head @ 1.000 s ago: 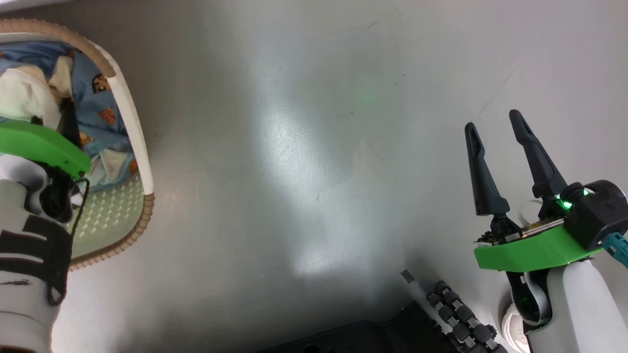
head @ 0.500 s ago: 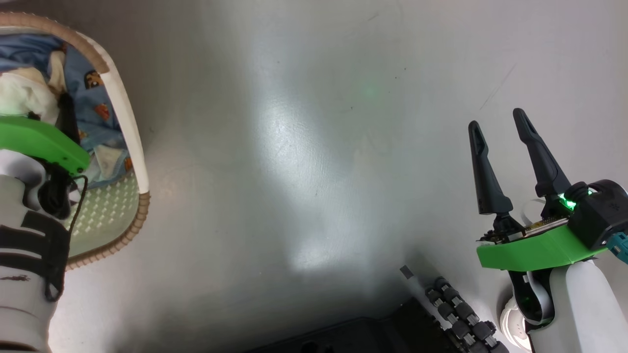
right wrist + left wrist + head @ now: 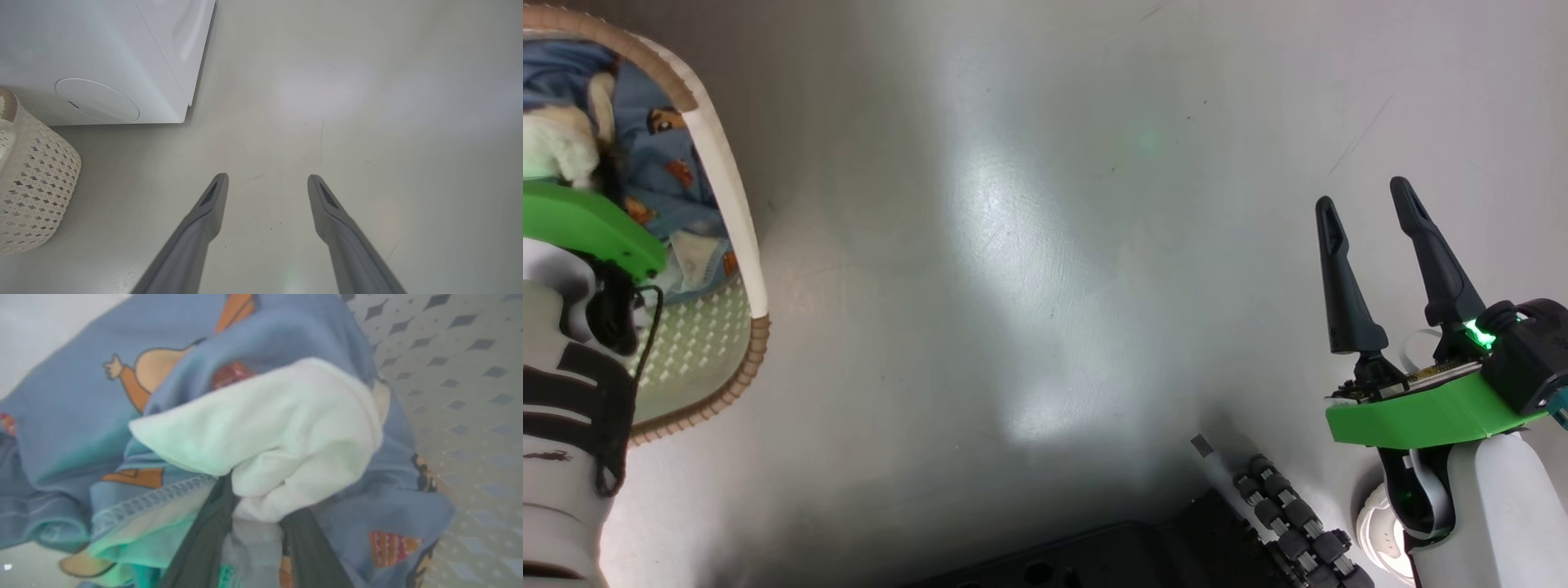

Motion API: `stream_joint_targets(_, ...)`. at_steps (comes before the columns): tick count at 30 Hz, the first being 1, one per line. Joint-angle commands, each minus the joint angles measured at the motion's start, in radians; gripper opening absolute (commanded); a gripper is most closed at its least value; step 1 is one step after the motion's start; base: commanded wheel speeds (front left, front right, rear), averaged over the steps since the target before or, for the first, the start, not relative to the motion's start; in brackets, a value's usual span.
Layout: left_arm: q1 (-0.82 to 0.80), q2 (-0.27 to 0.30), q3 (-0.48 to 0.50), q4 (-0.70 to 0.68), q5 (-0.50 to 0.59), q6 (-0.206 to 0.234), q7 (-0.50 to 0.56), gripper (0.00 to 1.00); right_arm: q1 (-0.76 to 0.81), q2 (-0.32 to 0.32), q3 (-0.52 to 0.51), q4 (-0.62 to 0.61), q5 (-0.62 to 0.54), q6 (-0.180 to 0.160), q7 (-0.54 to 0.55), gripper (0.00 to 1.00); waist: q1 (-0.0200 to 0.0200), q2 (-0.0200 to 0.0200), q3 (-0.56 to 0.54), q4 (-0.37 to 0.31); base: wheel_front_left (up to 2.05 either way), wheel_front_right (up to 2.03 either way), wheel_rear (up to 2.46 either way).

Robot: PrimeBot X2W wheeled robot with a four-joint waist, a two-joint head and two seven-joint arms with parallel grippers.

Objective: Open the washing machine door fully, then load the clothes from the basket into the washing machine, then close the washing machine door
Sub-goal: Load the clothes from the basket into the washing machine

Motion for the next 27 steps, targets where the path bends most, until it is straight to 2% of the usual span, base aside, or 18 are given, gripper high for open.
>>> stream_joint_targets(1,0.028,0.026,0.003,0.006,0.011,0.004,0.004,0.15,0.041,-0.009,0.014,-0.017,0.018,0.002,-0.005,1.0,0.0,0.0,-0.001,0.003,0.0,0.0,0.0)
stream_joint_targets(2,0.029,0.026,0.001,0.007,0.012,0.004,0.003,0.0,0.04,-0.009,0.013,-0.016,0.019,0.002,-0.005,1.0,0.0,0.0,-0.002,0.004,0.0,0.0,0.0)
stream_joint_targets(15,0.07,0.022,-0.001,0.009,-0.001,0.006,-0.017,0.0,0.033,-0.007,0.003,0.001,0.033,0.002,-0.005,1.0,0.0,0.0,-0.044,0.033,0.0,0.0,0.0)
stream_joint_targets(27,0.158,-0.022,0.024,-0.01,-0.039,-0.008,-0.106,0.0,0.03,0.003,-0.003,0.031,0.03,0.002,-0.005,1.0,0.0,0.0,-0.17,0.099,0.0,0.0,0.0)
